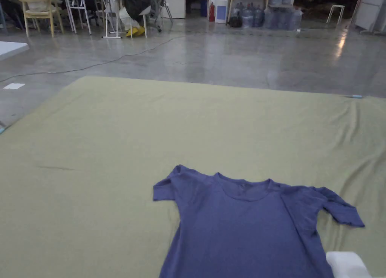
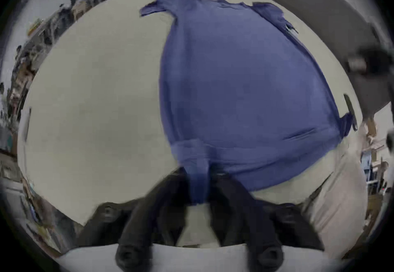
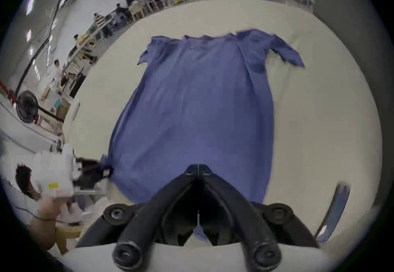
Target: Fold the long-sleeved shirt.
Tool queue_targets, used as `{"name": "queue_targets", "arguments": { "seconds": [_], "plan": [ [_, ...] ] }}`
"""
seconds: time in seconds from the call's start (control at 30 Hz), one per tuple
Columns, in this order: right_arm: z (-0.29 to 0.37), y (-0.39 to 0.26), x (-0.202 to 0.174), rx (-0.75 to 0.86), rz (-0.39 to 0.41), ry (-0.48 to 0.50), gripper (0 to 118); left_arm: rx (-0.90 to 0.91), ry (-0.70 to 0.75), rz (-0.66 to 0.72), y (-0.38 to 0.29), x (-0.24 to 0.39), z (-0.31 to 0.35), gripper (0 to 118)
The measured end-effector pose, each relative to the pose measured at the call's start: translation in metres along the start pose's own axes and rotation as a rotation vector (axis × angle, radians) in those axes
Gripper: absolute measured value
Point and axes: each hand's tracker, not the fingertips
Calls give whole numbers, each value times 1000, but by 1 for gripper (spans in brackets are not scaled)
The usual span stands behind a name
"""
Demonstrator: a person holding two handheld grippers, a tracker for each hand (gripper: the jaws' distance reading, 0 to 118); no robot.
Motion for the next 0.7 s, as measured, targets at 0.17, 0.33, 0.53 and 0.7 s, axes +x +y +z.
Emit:
{"name": "queue_targets", "arguments": {
  "seconds": [0.17,0.33,0.53,0.7],
  "plan": [
    [-78,145,-22,24,52,58,83,15,-12,22,5,18,36,2],
    [-186,276,-24,-101,-195,123,118,42,-33,38,3,6,42,2],
    [-271,334,-31,-177,-289,-33,100,21,-55,67,-1,-5,39,2],
    [-305,335,-33,-219,-292,-61,96,5,-69,64,2,-8,33,2]
  ]
}}
